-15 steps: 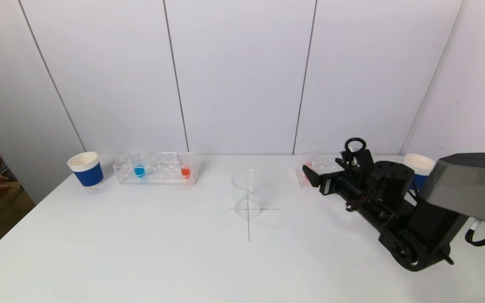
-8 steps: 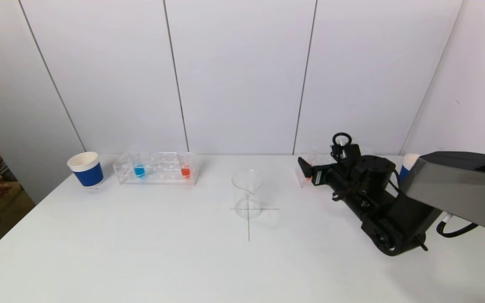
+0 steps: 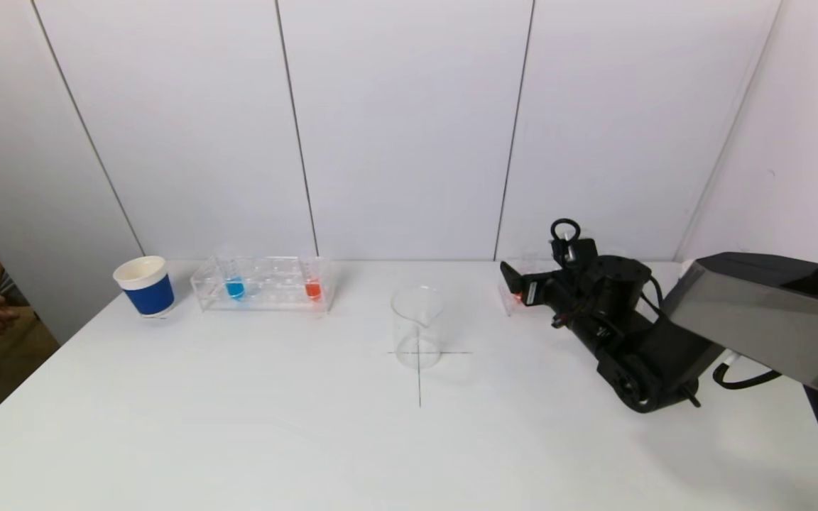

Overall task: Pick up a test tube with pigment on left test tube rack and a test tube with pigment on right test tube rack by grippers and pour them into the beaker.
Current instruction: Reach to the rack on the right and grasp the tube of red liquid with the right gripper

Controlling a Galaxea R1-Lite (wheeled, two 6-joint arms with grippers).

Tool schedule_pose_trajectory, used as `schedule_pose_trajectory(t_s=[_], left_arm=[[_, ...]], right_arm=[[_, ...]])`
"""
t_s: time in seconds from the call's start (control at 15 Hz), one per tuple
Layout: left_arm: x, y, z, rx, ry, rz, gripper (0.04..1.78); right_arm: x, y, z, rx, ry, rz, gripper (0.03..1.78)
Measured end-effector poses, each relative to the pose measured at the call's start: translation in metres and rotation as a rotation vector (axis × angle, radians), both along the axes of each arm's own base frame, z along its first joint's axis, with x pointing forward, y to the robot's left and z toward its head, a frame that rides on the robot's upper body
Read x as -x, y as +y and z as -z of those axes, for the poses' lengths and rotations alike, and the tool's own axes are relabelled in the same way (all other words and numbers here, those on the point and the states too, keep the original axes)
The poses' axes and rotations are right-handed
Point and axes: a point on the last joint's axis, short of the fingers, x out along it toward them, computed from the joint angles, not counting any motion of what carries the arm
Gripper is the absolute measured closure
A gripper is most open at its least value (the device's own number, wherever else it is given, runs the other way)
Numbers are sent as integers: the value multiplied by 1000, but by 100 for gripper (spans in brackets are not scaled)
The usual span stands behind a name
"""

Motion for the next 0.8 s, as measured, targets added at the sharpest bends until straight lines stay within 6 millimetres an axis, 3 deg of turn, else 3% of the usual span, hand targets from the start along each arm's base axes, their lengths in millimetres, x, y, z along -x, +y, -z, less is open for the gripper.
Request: schedule_pose_trajectory(t_s=[0.8], left_arm=[[0,0,0,0,0,0,6]], right_arm=[[-7,6,-3,-7,-23,-9,4]])
